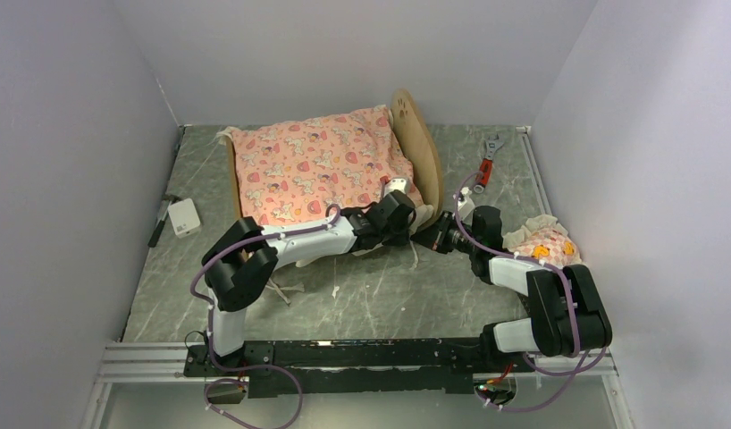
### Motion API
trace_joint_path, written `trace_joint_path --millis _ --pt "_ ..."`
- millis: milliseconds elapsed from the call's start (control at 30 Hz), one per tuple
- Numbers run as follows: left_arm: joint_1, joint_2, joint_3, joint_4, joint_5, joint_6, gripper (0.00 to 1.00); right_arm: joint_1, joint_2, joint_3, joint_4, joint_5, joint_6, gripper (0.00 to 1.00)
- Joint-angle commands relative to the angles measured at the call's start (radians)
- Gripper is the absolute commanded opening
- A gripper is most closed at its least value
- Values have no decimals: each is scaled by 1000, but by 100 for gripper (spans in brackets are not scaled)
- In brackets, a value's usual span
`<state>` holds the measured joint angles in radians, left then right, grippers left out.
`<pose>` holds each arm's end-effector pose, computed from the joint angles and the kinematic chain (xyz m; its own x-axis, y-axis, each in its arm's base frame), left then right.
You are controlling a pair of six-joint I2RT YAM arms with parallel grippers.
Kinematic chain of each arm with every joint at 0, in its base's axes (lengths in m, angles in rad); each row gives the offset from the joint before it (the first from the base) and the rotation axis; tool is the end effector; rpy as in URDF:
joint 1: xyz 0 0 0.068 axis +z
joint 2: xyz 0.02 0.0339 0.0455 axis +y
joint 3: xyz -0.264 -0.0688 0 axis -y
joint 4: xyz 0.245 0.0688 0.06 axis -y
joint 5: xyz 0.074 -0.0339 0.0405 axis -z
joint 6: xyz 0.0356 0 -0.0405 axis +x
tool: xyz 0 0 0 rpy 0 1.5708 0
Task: Set up the pet bed
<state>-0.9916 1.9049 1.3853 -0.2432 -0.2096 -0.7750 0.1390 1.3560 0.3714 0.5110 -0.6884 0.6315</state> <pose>0.2403 -0.3539 0.2181 -0.7854 -0.0496 -0.6170 0.2614 0.8770 -0.4031 0.2341 0.0556 0.1542 -0.7583 0.3543 -0.5472 -0.2716 0.5914 0.7593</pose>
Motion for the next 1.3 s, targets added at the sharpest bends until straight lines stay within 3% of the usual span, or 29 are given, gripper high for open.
trace_joint_path --millis 0,367,700,933,1267 --pt "2 -57 -20 62 -83 7 25 1 -10 0 52 4 -7 0" --pt "1 -61 -26 79 -120 23 20 1 -14 -10 58 57 9 0" --pt "2 50 88 26 -158 50 35 1 -52 -10 30 82 -3 0" --pt "2 96 124 -26 -221 29 38 1 -48 -14 40 73 2 0" --pt "1 25 32 147 -114 70 44 1 -64 -27 6 123 -15 0"
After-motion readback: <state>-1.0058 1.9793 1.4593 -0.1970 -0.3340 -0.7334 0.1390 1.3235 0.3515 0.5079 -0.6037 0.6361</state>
